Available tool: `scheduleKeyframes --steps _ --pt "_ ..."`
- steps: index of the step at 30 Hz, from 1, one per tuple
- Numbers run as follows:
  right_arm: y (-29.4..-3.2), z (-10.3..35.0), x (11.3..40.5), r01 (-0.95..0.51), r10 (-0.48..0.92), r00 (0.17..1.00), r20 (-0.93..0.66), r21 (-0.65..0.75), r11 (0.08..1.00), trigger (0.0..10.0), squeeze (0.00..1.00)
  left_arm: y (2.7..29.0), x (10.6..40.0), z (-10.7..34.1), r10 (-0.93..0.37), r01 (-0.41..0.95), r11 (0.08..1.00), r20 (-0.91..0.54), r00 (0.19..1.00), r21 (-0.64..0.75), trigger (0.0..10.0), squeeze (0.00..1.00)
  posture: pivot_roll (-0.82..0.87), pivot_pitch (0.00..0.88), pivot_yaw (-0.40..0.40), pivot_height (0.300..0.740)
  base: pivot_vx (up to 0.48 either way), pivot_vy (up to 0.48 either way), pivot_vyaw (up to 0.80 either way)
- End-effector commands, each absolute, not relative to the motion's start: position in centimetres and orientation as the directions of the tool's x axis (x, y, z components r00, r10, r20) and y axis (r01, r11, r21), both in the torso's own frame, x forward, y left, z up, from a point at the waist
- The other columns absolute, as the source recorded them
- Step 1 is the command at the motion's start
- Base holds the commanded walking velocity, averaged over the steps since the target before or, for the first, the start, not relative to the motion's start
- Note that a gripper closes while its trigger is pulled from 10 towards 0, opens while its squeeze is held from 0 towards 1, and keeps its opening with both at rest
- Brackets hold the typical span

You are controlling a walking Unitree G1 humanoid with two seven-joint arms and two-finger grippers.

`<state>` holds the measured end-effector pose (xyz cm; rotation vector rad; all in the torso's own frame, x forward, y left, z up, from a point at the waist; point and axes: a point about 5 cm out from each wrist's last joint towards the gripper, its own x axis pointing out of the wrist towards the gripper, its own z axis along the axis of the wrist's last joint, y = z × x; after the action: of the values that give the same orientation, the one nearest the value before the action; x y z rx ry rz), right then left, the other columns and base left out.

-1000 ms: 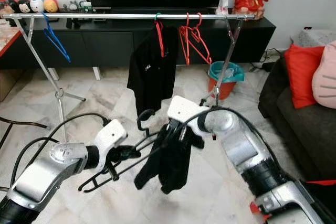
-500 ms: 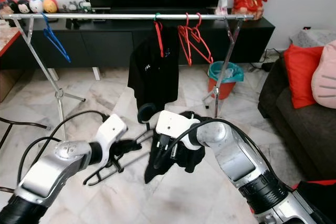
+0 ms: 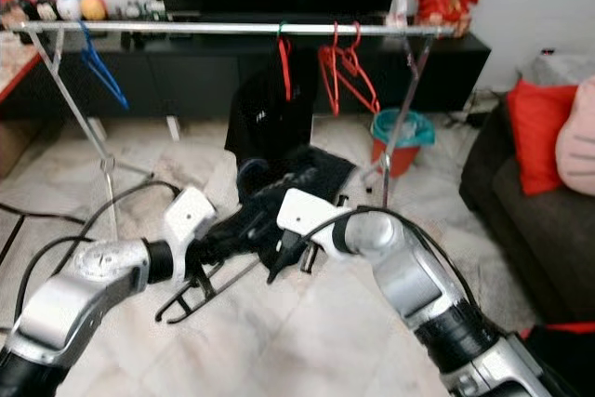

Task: Hang hanger

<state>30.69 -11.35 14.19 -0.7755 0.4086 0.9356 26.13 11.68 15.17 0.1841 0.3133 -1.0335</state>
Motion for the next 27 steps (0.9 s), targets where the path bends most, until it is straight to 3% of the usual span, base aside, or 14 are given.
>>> scheduleKeyframes --steps 1,9,11,12,15,18,21,24,27 --pt "-11.2 14.6 30.9 -0.832 0.565 0.554 -0.611 -0.428 0.353 10.0 0.0 11.0 25.5 16.0 -0.859 0.902 0.432 -0.31 0.408 -0.011 10.0 0.0 0.09 0.0 -0.059 0.74 0.0 0.0 0.0" --pt "-11.0 15.5 31.6 -0.806 0.568 0.589 -0.575 -0.47 0.36 10.0 0.0 11.4 24.0 15.4 -0.891 0.945 0.319 -0.362 0.273 -0.072 10.0 0.0 0.09 0.0 -0.057 0.74 0.0 0.0 0.0" --pt "-11.3 15.9 32.1 -0.784 0.557 0.618 -0.555 -0.49 0.381 10.0 0.0 11.7 24.2 15.0 -0.866 0.939 0.342 -0.4 0.3 -0.035 10.0 0.0 0.09 0.0 -0.056 0.74 0.0 0.0 0.0" --pt "-12.0 16.2 32.9 -0.735 0.511 0.678 -0.528 -0.517 0.439 10.0 0.0 12.1 24.7 14.5 -0.834 0.923 0.384 -0.434 0.34 -0.015 10.0 0.0 0.09 0.0 -0.056 0.74 0.0 0.0 0.0" --pt "-12.9 16.3 33.8 -0.679 0.431 0.735 -0.524 -0.573 0.46 10.0 0.0 12.1 24.5 14.3 -0.836 0.932 0.362 -0.451 0.313 -0.023 10.0 0.0 0.08 0.0 -0.056 0.74 0.0 0.0 0.0" --pt "-13.1 16.3 33.9 -0.676 0.421 0.737 -0.529 -0.578 0.457 10.0 0.0 12.0 24.5 14.3 -0.837 0.929 0.37 -0.443 0.321 -0.025 10.0 0.0 0.08 0.0 -0.057 0.74 0.0 0.0 0.0" --pt "-12.1 15.6 32.5 -0.779 0.51 0.624 -0.592 -0.521 0.349 10.0 0.0 11.7 24.2 14.4 -0.85 0.942 0.333 -0.443 0.285 -0.033 10.0 0.0 0.08 0.0 -0.055 0.74 0.0 0.0 0.0" --pt "-11.2 14.8 30.2 -0.873 0.594 0.46 -0.66 -0.459 0.167 10.0 0.0 11.5 24.0 14.3 -0.855 0.943 0.329 -0.437 0.28 -0.039 10.0 0.0 0.08 0.0 -0.055 0.74 0.0 0.0 0.0" --pt "-10.6 14.4 29.3 -0.898 0.616 0.404 -0.676 -0.422 0.125 10.0 0.0 11.6 24.5 14.1 -0.833 0.93 0.366 -0.448 0.324 -0.008 10.0 0.0 0.08 0.0 -0.057 0.74 0.0 0.0 0.0"
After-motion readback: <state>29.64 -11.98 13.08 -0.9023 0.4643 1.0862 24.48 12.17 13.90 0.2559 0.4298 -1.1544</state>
